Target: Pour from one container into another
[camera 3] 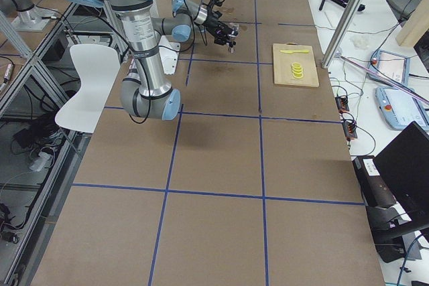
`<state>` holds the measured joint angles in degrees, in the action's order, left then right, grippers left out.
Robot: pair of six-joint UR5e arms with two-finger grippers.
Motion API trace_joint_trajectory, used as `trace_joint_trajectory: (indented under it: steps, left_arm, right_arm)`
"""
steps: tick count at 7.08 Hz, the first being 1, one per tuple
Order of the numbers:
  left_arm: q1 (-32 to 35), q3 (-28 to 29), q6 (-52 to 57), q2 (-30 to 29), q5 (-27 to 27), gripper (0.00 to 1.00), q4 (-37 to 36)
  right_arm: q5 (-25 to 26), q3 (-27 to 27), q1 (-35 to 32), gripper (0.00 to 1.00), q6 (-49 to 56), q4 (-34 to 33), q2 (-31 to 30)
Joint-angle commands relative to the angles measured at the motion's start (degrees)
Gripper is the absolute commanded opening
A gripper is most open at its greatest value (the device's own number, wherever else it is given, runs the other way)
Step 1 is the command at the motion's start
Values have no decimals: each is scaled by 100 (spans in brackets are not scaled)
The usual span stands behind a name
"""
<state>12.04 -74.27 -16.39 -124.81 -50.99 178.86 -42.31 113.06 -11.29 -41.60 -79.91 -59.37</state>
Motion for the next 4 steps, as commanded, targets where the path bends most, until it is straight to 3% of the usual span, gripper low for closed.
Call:
trace_joint_trajectory:
  steps: [1,4]
  left_arm:
    - [-17,44,-4,-52,2,0,0]
    - [-17,53,4,-105,10,0,0]
  right_arm:
    - [3,-3,-4,0,3,-34,4]
    - [64,-82,-13,0,319,-60,-4]
